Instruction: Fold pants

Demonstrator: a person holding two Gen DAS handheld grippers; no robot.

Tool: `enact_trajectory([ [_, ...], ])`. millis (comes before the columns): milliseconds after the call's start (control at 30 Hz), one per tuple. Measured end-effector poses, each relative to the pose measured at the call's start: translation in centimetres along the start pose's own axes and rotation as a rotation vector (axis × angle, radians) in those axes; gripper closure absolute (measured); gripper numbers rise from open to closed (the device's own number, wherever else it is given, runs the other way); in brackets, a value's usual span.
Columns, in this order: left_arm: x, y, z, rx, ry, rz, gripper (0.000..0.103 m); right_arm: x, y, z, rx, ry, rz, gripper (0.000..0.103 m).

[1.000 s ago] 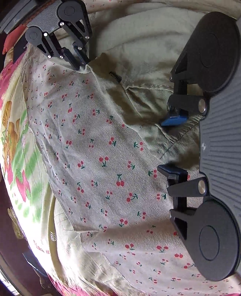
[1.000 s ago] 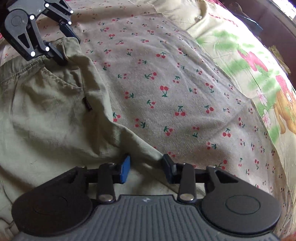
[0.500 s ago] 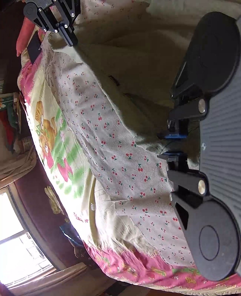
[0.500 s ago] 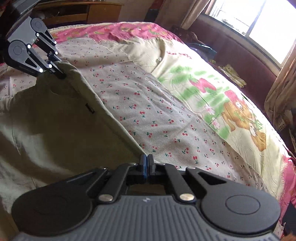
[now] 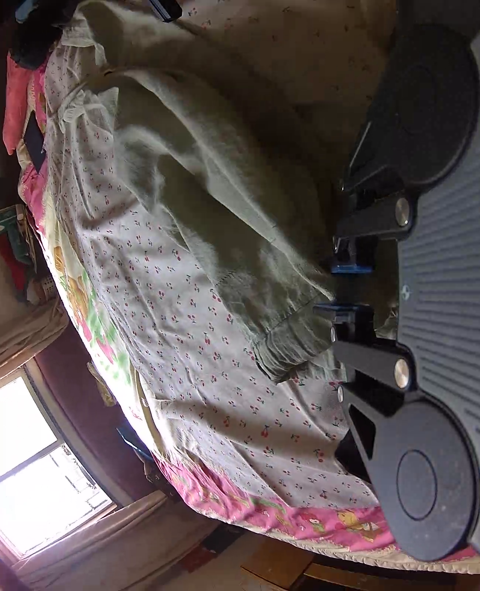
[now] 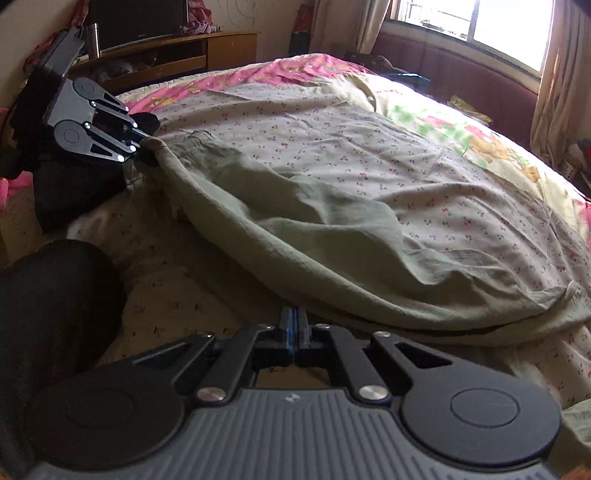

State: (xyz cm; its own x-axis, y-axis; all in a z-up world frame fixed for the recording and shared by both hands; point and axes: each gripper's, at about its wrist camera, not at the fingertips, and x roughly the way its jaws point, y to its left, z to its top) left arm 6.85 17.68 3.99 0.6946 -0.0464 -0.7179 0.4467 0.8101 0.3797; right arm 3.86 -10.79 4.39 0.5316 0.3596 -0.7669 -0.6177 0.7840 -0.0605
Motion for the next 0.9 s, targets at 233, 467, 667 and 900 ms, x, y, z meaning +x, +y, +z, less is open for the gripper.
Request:
enact_trajectory([
  [233, -1.2, -1.4, -2.0, 0.081, -0.065, 0.085, 0.066, 1.7, 4.9, -0.4, -0.112, 0.029, -0.037, 0.096],
  [467, -0.7, -0.6, -1.4, 0.159, -0.104, 0.055, 0.066, 5.1, 10.4, 5.5, -0.550, -0.176, -0.077, 0.036],
  [667, -0.8, -1.0, -1.5, 0.198, -0.113, 0.011, 0.065, 11.8, 11.6, 9.0, -0.611, -0.095, -0.095, 0.079],
  [900, -2.0, 3.4, 3.3, 0.230, -0.243, 0.213, 0.069, 6.2, 6.6, 15.5, -0.247, -0.163, -0.040, 0.098],
])
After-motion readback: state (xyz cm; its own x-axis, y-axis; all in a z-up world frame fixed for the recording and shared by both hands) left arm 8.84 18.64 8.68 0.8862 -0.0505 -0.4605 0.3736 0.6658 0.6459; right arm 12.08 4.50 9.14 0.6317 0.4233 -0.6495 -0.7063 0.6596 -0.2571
